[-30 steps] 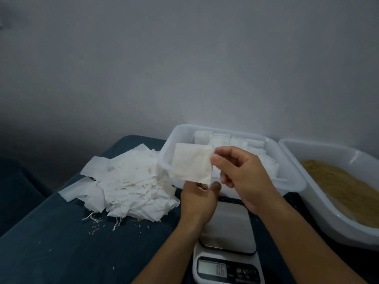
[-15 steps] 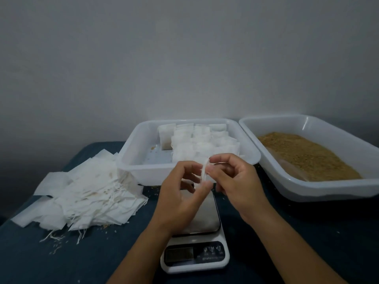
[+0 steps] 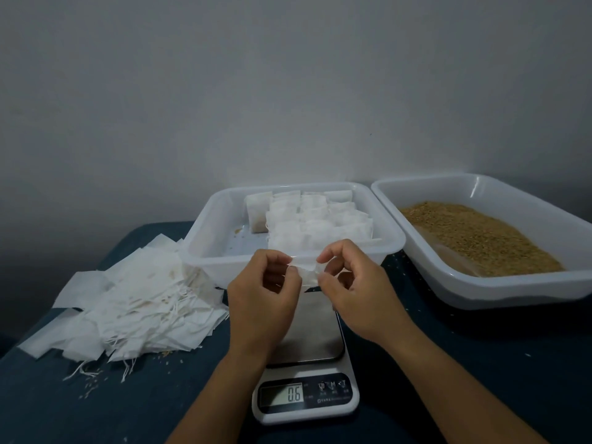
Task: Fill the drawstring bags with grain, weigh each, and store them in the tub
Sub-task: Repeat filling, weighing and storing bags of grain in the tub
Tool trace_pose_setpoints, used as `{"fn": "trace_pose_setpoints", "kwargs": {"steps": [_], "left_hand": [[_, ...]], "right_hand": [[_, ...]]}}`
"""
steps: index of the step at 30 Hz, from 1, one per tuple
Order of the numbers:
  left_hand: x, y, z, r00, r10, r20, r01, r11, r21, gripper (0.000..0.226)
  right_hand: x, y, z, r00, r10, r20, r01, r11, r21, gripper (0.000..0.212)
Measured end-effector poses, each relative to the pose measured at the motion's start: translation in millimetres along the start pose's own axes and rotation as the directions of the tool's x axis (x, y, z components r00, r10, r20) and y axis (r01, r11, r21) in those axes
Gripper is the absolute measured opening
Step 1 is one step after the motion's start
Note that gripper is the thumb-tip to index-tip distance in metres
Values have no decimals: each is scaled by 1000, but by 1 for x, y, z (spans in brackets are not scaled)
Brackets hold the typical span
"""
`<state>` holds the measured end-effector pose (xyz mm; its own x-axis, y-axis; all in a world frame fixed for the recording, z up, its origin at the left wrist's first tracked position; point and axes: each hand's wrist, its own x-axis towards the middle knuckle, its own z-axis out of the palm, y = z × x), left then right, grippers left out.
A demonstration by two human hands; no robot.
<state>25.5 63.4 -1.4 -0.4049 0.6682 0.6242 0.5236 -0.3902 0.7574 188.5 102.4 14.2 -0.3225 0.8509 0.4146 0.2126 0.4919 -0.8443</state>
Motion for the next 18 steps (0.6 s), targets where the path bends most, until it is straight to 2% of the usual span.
{"fn": "trace_pose_setpoints", "kwargs": {"steps": [3,6,8,11,13,18], "left_hand": [[1,-1,-2,996,92,-7,-92,994,58,21],[2,-3,-4,993,122,3,-122,989,84,26],[3,-3,-5,992,123,4,-122,988,89,25],[3,-2,-6,993,116,23,-118,990,78,26],[3,-2,-5,995,91,40,-93,994,64,29],[3,-1,-6,992,6,125,-2,999,-32,31]], "right_hand": [[-1,2,6,997,-58,43,63,987,-147,17],[-2,5,4,986,-169,-15,157,942,-297,10],[-2,3,0,941,-334,-52,291,880,-374,14],[-3,2,-2,858,-509,66,495,788,-367,16],[-3,5,-3,849,-499,175,524,751,-402,17],[-1,14,-5,895,-366,254,445,750,-488,24]]}}
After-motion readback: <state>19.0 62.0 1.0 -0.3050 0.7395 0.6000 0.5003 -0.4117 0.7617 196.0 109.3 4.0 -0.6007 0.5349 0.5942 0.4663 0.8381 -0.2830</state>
